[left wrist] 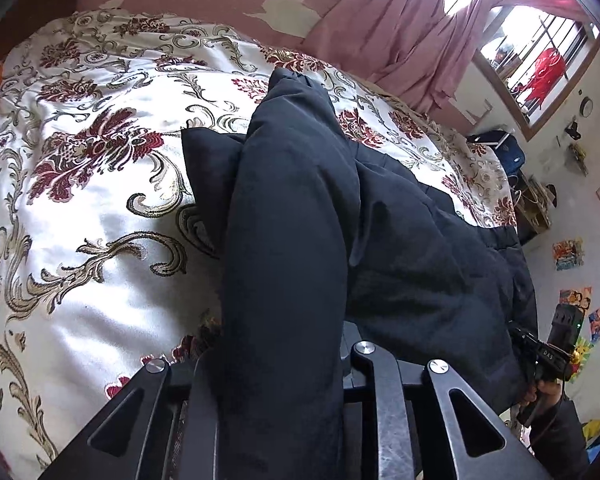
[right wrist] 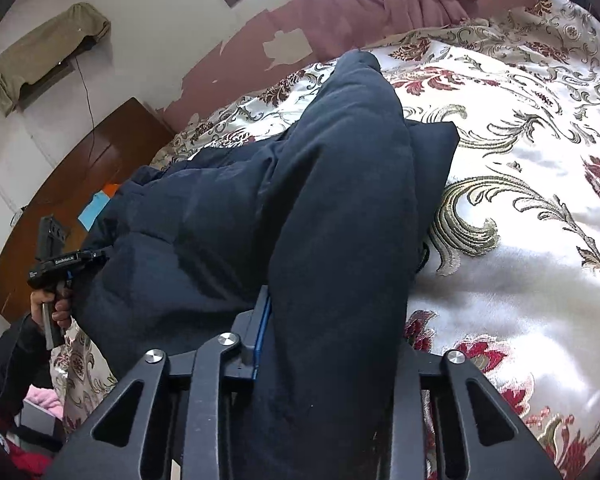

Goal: Fold large clothes
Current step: 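Grasp the jacket edge with the left tool while the right tool grasps it too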

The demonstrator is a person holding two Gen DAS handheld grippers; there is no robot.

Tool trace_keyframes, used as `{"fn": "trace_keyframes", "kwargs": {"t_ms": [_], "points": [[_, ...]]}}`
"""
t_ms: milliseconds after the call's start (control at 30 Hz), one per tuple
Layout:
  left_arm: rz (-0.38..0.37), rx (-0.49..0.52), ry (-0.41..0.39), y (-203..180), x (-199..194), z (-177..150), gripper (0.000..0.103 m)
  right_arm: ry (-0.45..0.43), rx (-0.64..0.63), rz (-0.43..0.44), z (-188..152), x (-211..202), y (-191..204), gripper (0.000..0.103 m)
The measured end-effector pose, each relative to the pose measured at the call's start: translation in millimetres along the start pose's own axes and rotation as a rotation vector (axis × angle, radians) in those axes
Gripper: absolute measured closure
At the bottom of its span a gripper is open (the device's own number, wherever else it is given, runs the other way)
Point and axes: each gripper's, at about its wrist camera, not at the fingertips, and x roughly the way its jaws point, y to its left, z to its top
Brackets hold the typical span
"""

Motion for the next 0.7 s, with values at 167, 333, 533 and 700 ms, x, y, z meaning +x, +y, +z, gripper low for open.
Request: {"fn": "trace_keyframes", "kwargs": {"t_ms": [167,333,533,700], "points": [[0.010,0.007,-0.010,-9.9,-11.0,0.9,0.084,-0.025,0.006,-0.014,2.8,-8.9,12.0,0.081],[0.003,0.026,-0.018,-21.3,-28.1,0.1,0.085,-0.036,-0.024,-0.011,6.7,-24.6,29.0,0.083],[0.006,0.043,-0.020,-31.0,-54.0,-8.6,0.085,-0.046,-0.072,-0.008,8.1,-50.0,52.7,0.084],[0.019,0.067,-0.024,-41.4,-81.1,-19.3,0.085,-0.050,-0.102,-0.014,4.5,-70.8,67.7,0.084]]}}
